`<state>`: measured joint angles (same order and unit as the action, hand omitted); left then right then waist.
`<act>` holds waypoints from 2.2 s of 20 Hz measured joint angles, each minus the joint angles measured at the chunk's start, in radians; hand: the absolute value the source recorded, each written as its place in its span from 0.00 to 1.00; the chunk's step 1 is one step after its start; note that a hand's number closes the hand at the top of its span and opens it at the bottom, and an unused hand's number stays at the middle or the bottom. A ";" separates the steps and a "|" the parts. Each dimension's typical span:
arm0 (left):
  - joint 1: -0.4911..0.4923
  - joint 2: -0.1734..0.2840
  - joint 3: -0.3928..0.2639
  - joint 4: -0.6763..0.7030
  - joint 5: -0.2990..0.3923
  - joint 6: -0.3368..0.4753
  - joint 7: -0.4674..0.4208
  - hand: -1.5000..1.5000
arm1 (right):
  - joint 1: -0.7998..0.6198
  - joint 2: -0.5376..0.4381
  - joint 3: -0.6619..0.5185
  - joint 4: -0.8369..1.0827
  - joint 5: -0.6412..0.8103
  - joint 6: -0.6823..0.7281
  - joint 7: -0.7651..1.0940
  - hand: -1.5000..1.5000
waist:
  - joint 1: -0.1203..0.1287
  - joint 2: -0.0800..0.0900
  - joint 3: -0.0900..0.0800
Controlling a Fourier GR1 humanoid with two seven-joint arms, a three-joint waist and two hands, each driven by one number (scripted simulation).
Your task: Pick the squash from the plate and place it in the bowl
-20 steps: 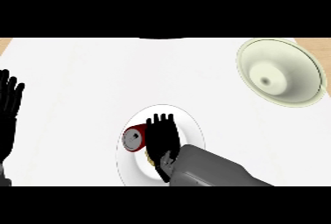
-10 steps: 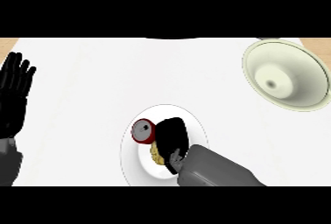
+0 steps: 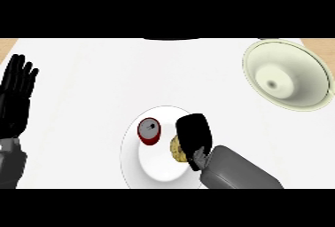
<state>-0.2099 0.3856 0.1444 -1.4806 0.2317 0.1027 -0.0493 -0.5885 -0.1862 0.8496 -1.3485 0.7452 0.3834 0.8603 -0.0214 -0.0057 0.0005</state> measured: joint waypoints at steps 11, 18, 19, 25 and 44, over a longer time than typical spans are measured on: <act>0.076 0.031 0.086 -0.006 0.009 0.041 0.000 0.50 | 0.245 -0.607 -0.485 0.053 -0.162 -0.214 -0.247 1.00 | -0.162 -0.018 0.009; 0.113 0.036 0.096 -0.037 0.026 0.021 0.002 0.50 | 0.407 -0.901 -0.792 0.173 -0.324 -0.328 -0.611 1.00 | -0.139 -0.020 0.006; 0.118 0.032 0.093 -0.041 0.025 0.021 0.001 0.50 | 0.425 -0.928 -0.834 0.185 -0.362 -0.326 -0.673 1.00 | -0.138 -0.021 0.006; 0.088 0.036 0.081 -0.045 0.029 0.002 0.007 0.50 | 0.510 -1.057 -1.082 0.289 -0.533 -0.308 -1.012 1.00 | -0.093 -0.013 0.002; -0.036 -0.018 0.000 -0.024 -0.027 -0.008 0.043 0.50 | 0.408 -1.103 -1.291 0.097 -0.892 0.013 -0.826 1.00 | 0.026 0.006 -0.002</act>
<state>-0.2460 0.3677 0.1442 -1.5046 0.2046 0.0952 -0.0065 -0.1804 -1.2892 -0.4416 -1.2517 -0.1466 0.3967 0.0344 0.0048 0.0007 -0.0011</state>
